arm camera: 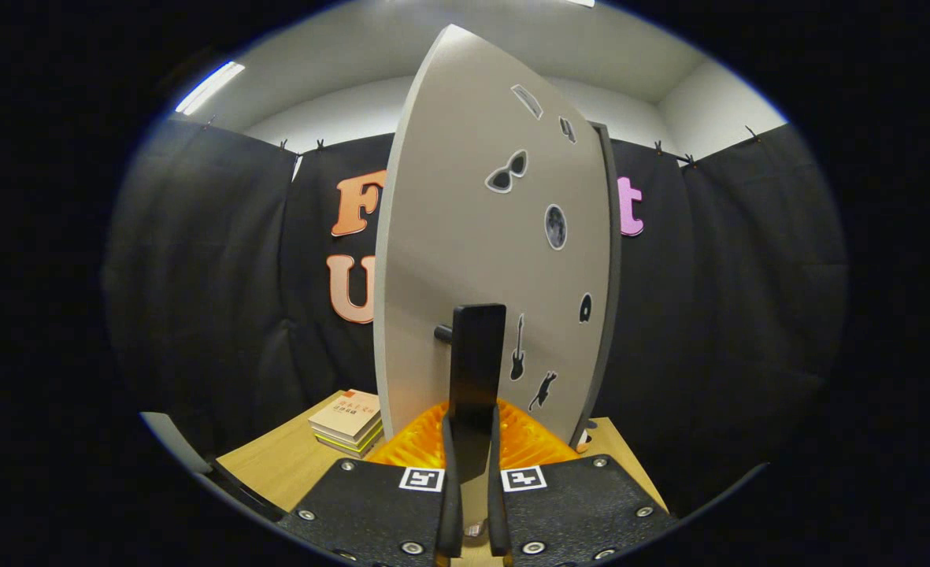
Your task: Open the shoe cabinet door, grab the shoes and put them into the shoe cabinet, then close the shoe cabinet door.
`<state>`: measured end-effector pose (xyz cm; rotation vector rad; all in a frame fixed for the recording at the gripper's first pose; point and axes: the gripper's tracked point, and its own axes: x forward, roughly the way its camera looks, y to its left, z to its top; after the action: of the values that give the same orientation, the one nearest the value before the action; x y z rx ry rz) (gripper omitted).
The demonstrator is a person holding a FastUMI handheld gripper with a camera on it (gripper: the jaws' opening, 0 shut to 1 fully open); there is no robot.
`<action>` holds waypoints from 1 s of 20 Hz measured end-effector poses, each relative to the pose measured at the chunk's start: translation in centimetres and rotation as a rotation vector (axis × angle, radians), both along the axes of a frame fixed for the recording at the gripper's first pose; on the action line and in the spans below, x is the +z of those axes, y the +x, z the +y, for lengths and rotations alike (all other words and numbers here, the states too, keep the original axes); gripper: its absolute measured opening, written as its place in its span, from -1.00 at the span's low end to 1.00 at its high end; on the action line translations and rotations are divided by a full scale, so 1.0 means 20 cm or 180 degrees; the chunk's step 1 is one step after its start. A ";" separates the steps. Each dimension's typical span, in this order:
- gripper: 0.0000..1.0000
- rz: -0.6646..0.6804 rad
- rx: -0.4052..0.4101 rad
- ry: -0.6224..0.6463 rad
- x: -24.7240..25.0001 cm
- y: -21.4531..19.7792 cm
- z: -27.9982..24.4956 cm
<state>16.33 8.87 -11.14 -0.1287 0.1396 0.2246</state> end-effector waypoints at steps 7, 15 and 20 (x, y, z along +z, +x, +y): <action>-0.77 -0.0041 0.0068 0.0140 0.03 -0.06 -0.29; -0.83 -0.0082 -0.0121 0.0215 0.04 -0.06 -0.58; -0.90 -0.0091 -0.0327 0.0216 0.05 -0.04 -0.83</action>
<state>15.55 -7.74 -10.06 -0.0572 0.1096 0.1249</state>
